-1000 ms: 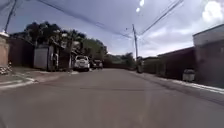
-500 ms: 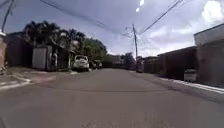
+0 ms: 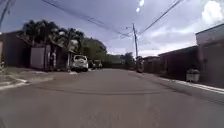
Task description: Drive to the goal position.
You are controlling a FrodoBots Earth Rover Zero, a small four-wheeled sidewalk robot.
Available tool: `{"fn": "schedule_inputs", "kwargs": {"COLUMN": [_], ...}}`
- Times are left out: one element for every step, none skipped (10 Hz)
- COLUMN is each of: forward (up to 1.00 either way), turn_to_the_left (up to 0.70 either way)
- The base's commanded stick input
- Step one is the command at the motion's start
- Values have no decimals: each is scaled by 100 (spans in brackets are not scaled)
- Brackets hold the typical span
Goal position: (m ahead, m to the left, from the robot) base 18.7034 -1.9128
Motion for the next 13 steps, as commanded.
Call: {"fn": "schedule_inputs", "kwargs": {"forward": [45, 45, 45, 45, 45, 45, 45, 45, 45, 45, 45, 45, 45], "turn_to_the_left": [0, 0, 0, 0, 0, 0, 0, 0, 0, 0, 0, 0, 0]}}
